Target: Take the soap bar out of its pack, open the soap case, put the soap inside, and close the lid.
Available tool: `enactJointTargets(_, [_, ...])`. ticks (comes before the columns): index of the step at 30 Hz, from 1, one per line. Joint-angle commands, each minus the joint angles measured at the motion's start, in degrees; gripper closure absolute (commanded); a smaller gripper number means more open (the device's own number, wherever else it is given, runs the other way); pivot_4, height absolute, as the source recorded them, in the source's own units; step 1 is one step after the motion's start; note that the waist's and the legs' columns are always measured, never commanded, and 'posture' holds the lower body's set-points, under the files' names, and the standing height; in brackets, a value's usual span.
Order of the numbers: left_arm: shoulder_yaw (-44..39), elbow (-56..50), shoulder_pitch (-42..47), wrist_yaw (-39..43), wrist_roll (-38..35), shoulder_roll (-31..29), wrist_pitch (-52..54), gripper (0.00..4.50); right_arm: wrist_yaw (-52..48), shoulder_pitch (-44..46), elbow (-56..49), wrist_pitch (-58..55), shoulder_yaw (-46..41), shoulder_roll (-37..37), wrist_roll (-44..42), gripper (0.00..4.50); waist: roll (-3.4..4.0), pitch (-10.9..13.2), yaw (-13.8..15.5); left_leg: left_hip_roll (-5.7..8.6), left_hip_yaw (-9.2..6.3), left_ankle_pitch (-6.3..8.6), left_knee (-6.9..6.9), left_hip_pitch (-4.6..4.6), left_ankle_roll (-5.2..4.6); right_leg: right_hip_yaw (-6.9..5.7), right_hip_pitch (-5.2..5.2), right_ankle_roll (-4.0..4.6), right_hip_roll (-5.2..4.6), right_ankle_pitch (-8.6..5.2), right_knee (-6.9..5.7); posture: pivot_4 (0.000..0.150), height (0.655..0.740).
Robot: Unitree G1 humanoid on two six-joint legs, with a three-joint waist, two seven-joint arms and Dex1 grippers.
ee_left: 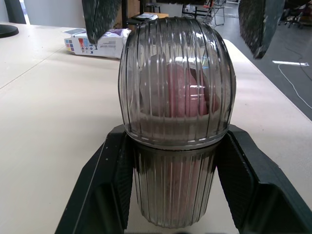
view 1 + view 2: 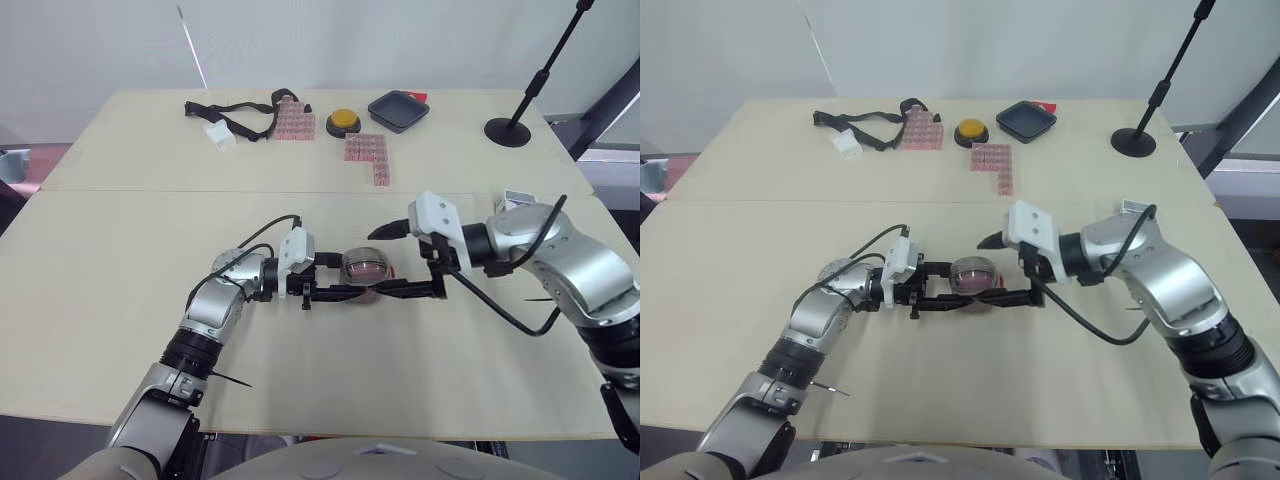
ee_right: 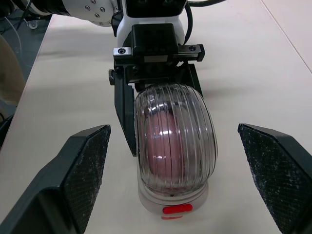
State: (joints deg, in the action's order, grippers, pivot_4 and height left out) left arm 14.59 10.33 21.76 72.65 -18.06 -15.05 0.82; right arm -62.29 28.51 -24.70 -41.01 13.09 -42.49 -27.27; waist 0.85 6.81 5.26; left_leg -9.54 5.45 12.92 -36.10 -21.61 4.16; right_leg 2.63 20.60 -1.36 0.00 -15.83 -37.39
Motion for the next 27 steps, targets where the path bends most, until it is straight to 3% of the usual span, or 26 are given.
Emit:
enactJointTargets(1, [-0.37, -1.87, 0.02, 0.19, -0.89, -0.49, -0.45, 2.57, 0.68, -0.33, -1.40, 0.04, -0.55, 0.11, -0.39, 0.01, 0.00, 0.00, 0.00, 0.00, 0.00, 0.00, 0.00, 0.00, 0.00, 0.00, 0.00, 0.00, 0.00, 0.00, 0.00, 0.150, 0.7400])
enactJointTargets(9, [-0.38, -1.83, 0.29, 0.07, -0.92, -0.47, -0.13, 2.57, 0.99, -1.08, -1.24, -0.06, -0.11, -0.09, -0.28, 2.47, 0.00, 0.00, -0.06, 0.00, 0.00, 0.00, 0.02, 0.01, 0.00, 0.00, 0.00, 0.00, 0.00, 0.00, 0.01, 0.150, 0.7400])
enactJointTargets(27, [-0.44, -1.77, 0.29, 0.00, -1.01, -0.54, 0.09, 2.57, -0.95, 1.94, -2.47, -1.85, -2.63, -2.45, -2.93, 2.56, 0.00, 0.00, -0.15, 0.00, 0.00, 0.00, 0.04, 0.02, 0.00, 0.00, -0.01, 0.00, 0.00, 0.00, 0.01, 0.150, 0.7400])
